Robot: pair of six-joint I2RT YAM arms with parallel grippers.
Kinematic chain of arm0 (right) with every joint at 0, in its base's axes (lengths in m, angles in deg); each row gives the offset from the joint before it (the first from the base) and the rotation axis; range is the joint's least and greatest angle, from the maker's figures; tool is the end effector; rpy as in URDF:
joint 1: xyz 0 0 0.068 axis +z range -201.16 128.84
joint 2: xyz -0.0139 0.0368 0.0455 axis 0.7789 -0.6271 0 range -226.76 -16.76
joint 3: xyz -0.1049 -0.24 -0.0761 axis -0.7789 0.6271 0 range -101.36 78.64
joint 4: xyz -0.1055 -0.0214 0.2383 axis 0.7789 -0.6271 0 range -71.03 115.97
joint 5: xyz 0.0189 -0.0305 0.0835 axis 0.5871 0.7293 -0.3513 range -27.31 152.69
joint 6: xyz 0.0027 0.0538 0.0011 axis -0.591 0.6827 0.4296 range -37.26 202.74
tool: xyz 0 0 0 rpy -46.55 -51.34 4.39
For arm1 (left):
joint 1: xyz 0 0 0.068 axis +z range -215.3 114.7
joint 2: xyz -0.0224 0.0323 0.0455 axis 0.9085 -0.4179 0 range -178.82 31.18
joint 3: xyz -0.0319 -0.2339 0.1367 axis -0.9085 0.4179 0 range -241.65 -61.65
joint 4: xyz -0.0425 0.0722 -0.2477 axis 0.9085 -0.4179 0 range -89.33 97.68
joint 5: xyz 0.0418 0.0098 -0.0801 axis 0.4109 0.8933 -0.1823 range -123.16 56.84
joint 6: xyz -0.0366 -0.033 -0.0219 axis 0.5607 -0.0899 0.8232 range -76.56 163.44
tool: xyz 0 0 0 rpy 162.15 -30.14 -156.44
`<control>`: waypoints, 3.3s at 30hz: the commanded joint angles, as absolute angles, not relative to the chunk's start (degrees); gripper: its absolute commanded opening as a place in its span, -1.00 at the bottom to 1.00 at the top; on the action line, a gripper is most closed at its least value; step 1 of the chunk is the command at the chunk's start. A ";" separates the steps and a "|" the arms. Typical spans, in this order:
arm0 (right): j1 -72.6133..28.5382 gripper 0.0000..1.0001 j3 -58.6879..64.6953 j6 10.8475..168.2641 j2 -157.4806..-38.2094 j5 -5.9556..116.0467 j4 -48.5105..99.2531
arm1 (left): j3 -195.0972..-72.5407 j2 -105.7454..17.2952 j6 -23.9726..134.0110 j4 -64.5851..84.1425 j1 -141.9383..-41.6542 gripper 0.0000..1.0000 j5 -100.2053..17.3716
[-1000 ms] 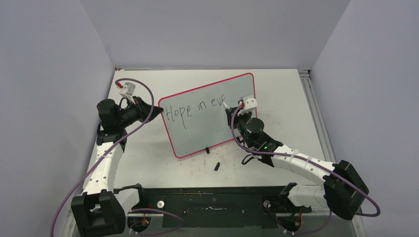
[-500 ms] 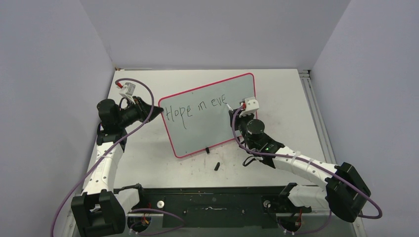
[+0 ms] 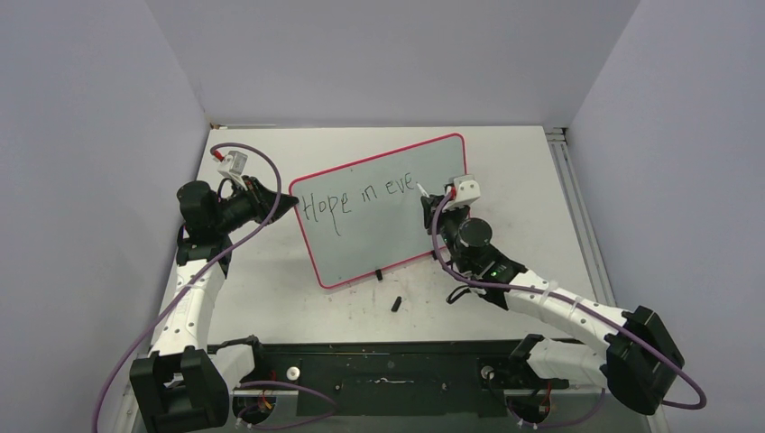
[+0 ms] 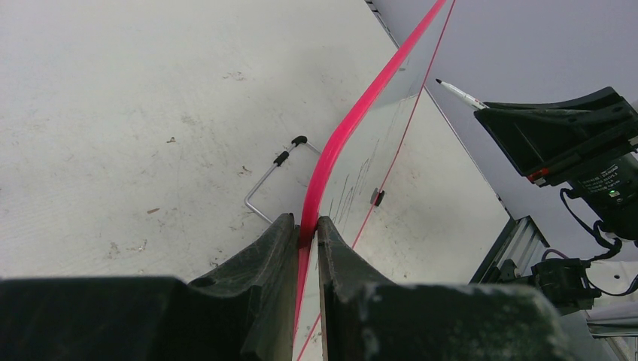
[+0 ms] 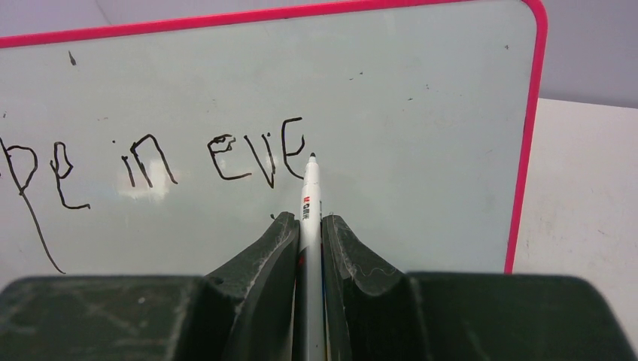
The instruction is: Write a sentence on the whiteboard
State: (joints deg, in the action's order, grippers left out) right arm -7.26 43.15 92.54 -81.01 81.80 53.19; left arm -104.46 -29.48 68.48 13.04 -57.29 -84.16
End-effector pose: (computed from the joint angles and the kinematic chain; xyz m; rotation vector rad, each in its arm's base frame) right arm 0.1930 0.1695 0.2831 -0.2177 1.6007 0.4615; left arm 0.2379 0.0055 0.3048 0.1403 1.8100 -1.0013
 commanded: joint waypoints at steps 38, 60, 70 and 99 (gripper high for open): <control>-8.82 -0.89 42.16 92.04 -84.51 82.51 56.56 | -106.13 -29.59 67.79 12.48 -57.74 -0.76 -84.74; -8.86 -0.89 40.61 91.55 -84.85 82.45 57.92 | -106.00 -29.56 67.55 12.42 -57.81 -0.77 -84.73; -8.99 -0.89 38.24 90.02 -86.13 82.32 59.35 | -105.98 -29.29 66.23 11.59 -58.23 -0.88 -84.81; -10.03 -0.89 40.58 91.57 -85.24 83.48 58.23 | -106.03 -29.10 65.59 11.07 -58.52 -0.94 -84.83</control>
